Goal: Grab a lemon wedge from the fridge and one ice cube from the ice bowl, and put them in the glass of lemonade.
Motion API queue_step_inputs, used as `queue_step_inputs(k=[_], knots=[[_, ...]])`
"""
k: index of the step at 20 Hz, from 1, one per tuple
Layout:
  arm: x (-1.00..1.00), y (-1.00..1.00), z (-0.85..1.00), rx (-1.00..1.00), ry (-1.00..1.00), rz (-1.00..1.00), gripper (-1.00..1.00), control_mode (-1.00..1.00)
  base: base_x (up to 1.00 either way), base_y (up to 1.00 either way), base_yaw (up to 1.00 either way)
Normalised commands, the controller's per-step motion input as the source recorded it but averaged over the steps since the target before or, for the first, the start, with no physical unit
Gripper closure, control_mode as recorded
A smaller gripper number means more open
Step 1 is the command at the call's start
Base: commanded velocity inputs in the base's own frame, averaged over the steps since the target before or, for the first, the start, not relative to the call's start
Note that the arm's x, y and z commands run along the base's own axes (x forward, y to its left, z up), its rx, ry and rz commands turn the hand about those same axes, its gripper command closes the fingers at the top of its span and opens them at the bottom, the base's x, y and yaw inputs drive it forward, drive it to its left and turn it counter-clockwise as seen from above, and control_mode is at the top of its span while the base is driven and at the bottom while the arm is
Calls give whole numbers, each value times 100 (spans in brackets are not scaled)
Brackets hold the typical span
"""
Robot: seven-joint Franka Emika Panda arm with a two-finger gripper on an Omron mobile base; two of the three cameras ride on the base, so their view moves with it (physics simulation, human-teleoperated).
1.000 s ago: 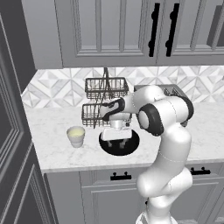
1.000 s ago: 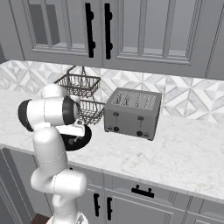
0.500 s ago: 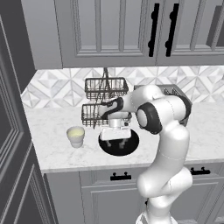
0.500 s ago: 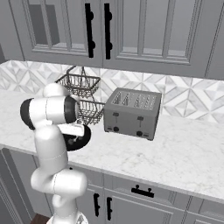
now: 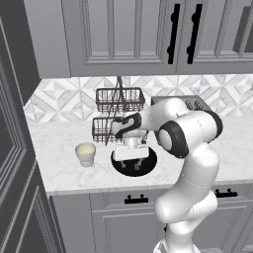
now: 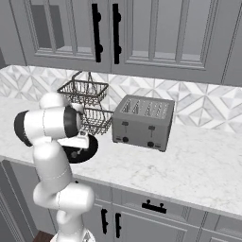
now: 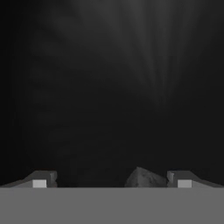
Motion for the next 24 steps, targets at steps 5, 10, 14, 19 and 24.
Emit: queue_step_inputs(k=[5, 10, 14, 19, 24], knots=[[1, 0, 0, 0, -10, -9, -100, -100, 0, 0, 0], [0, 0, 0, 0, -1, -6, -100, -100, 0, 0, 0], [0, -3, 0, 0, -8, -1, -100, -100, 0, 0, 0], [6, -1, 0, 0, -2, -1, -100, -100, 0, 0, 0], [8, -1, 0, 0, 0, 0, -100, -100, 0, 0, 0]])
